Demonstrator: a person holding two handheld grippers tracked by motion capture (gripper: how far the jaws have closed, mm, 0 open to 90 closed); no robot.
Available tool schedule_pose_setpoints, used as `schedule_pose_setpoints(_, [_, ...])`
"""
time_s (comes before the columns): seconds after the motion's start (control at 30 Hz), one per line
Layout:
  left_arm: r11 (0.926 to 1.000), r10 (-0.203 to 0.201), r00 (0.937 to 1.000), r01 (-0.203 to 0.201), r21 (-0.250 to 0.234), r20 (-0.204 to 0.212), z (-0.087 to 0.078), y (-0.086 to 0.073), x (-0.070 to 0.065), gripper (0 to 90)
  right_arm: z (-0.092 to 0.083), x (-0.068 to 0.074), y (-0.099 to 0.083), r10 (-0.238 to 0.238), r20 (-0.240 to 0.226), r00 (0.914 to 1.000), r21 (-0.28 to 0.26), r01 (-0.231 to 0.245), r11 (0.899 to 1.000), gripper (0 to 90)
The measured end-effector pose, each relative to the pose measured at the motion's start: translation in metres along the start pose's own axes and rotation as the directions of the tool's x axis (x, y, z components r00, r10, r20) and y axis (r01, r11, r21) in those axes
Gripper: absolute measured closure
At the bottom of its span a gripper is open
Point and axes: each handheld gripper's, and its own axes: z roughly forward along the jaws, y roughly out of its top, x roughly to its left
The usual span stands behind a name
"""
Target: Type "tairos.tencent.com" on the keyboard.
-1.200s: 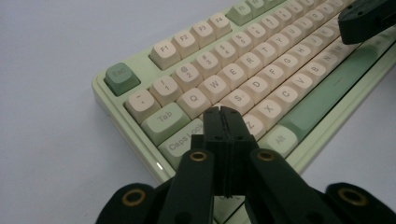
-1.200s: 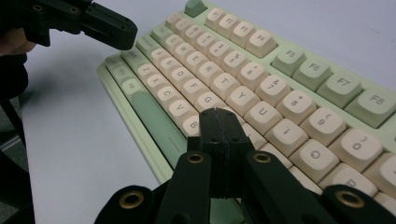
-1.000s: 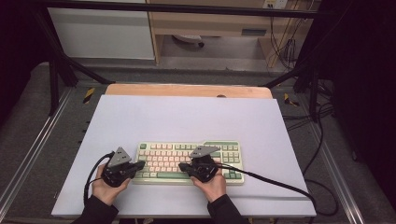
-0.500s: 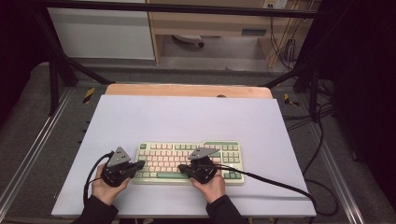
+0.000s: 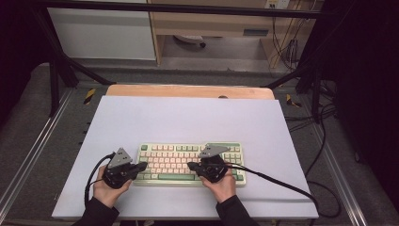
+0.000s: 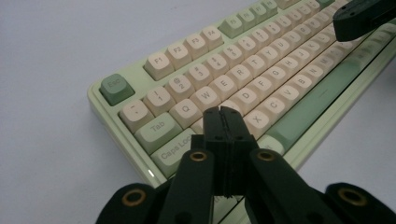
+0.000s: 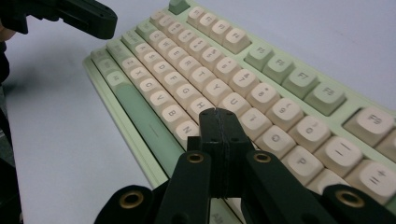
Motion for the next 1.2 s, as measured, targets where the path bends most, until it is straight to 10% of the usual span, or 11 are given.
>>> schedule_pose_setpoints(1.2, [0.9983, 0.045, 0.9976, -0.047, 0.034, 0.053, 0.029, 0.025, -0.024, 90.0, -0.030, -0.023, -0.022, 0.034, 0.041, 0.9986, -0.010, -0.034, 0.999, 90.0])
